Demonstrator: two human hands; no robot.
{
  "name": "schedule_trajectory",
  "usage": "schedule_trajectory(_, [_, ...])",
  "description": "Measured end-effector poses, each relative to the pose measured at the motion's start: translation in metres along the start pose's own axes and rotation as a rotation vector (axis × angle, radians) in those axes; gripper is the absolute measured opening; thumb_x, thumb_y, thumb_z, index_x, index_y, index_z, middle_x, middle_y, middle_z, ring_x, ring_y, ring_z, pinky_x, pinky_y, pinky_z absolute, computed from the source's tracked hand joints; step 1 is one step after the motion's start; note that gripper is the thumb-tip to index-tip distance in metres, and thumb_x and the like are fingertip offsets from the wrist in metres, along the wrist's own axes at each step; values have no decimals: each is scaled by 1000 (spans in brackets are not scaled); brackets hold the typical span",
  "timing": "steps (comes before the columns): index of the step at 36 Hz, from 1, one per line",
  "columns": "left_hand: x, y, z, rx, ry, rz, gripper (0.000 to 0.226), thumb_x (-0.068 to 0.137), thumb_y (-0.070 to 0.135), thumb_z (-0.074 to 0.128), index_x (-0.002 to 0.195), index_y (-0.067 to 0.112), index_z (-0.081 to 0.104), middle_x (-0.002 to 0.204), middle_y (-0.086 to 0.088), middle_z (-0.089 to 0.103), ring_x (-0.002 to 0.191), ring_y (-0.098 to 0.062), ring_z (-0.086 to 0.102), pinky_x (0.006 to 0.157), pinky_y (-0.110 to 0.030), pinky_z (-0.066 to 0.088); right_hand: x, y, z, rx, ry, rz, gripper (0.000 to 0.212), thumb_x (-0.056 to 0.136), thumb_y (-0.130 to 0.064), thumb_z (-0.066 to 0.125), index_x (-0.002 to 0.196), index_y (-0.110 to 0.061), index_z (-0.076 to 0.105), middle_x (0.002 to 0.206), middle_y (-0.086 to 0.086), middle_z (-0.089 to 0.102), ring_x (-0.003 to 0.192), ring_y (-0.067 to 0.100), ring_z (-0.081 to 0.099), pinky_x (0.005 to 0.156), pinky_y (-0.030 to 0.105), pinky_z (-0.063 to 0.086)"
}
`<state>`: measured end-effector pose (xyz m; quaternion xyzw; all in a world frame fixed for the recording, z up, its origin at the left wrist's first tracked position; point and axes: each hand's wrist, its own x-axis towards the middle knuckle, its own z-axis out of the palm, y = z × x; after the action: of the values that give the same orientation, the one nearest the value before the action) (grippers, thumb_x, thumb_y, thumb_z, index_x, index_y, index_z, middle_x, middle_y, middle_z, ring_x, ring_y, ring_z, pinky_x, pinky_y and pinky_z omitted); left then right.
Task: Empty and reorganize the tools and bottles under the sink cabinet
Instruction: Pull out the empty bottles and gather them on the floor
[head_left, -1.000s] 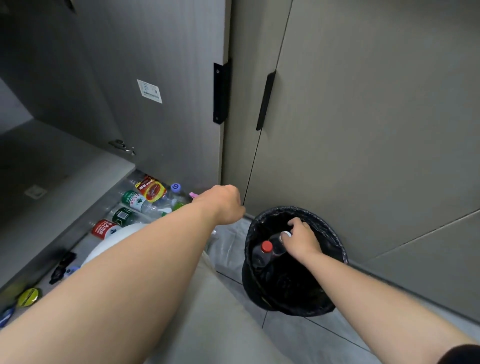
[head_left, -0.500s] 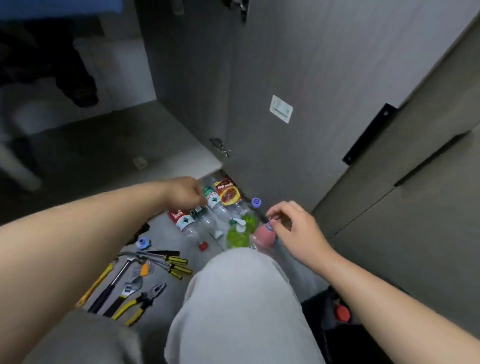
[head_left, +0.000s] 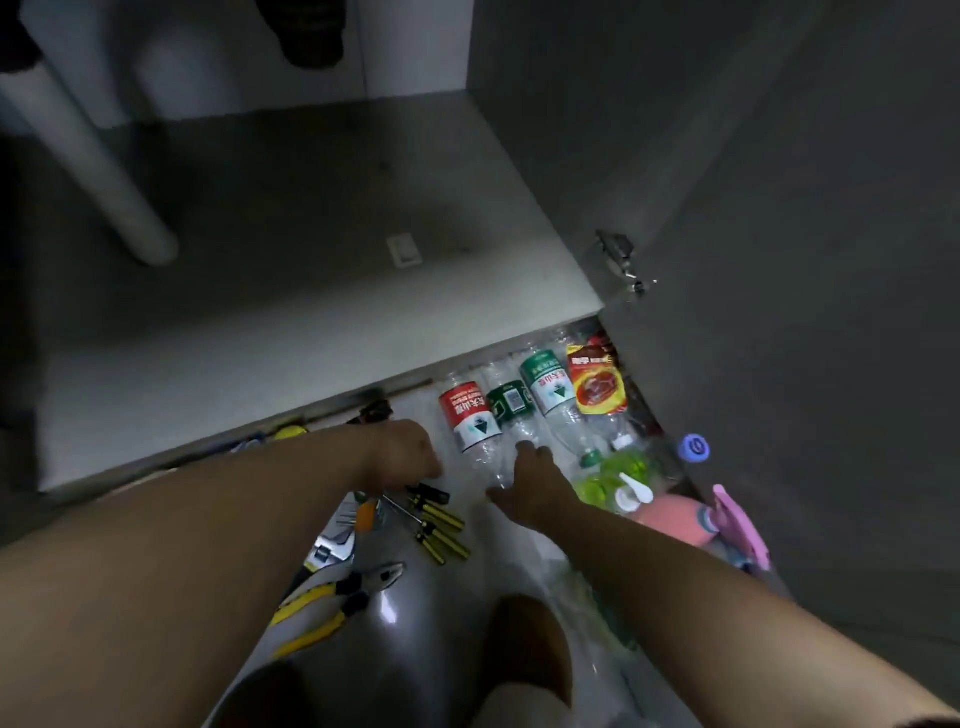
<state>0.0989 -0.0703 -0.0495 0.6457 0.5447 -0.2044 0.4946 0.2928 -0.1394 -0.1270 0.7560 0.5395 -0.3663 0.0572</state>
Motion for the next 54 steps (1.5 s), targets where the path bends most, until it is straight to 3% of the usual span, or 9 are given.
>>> schedule_trajectory(12, [36, -35, 2, -227, -96, -37, 41, 101, 32, 58, 131, 3, 57, 94, -11, 62, 75, -20, 56, 55, -23, 44, 39, -26, 25, 105, -79, 192, 74, 85, -35, 76, 141, -14, 32, 117, 10, 56, 85, 24, 68, 59, 32, 57])
schedule_trajectory(18, [37, -35, 6, -547, -241, -61, 82, 85, 48, 76, 150, 14, 40, 141, -12, 55, 119, -27, 60, 93, -37, 56, -3, -16, 26, 754, -275, 197, 68, 73, -41, 83, 124, -18, 44, 105, 8, 67, 81, 19, 71, 73, 35, 62])
schedule_trajectory(22, [36, -31, 4, -584, -220, -1, 85, 81, 49, 80, 149, 19, 40, 136, -12, 63, 120, -29, 63, 104, -51, 51, -27, -20, 22, 999, -342, 94, 71, 62, -32, 88, 119, -14, 51, 115, 18, 66, 87, 26, 74, 77, 40, 61])
schedule_trajectory(27, [34, -33, 2, -654, -212, 116, 54, 85, 32, 79, 133, 23, 55, 112, -7, 76, 103, -26, 74, 96, -49, 57, -18, -18, -8, 847, -476, -22, 41, 90, -4, 69, 128, -13, 59, 125, 13, 66, 113, 30, 67, 98, 45, 55])
schedule_trajectory(30, [35, -39, -1, -689, -175, 122, 48, 87, 28, 77, 129, 25, 54, 112, -8, 76, 99, -25, 75, 87, -44, 61, 4, -16, -26, 593, -166, -32, 29, 92, -5, 63, 119, -15, 64, 121, 9, 66, 103, 23, 66, 87, 34, 58])
schedule_trajectory(33, [35, -48, -2, -694, -149, 97, 52, 86, 27, 78, 132, 26, 53, 115, -8, 73, 103, -25, 73, 90, -46, 59, 29, -10, -24, 193, 217, 29, 46, 86, -18, 72, 128, -15, 54, 129, 13, 51, 116, 30, 55, 92, 39, 51])
schedule_trajectory(38, [35, -57, -1, -689, -122, 62, 54, 85, 27, 79, 132, 25, 53, 117, -7, 72, 105, -26, 71, 93, -47, 57, 54, -7, -5, -217, 259, 137, 83, 82, -45, 75, 144, -13, 29, 144, 16, 35, 134, 34, 34, 96, 47, 48])
schedule_trajectory(49, [34, -54, -5, -657, -205, 29, 54, 82, 31, 81, 128, 31, 54, 117, -7, 73, 107, -28, 71, 98, -53, 54, 63, -4, 7, 23, 142, 220, 94, 80, -44, 76, 148, -13, 20, 133, 16, 49, 122, 37, 54, 96, 47, 52])
schedule_trajectory(54, [15, -40, -26, -614, -251, 67, 54, 86, 40, 76, 133, 28, 52, 119, -16, 70, 101, -29, 71, 87, -47, 60, 34, -6, 2, 454, 150, 192, 60, 85, -38, 73, 122, -11, 35, 115, 17, 59, 94, 33, 68, 75, 44, 58])
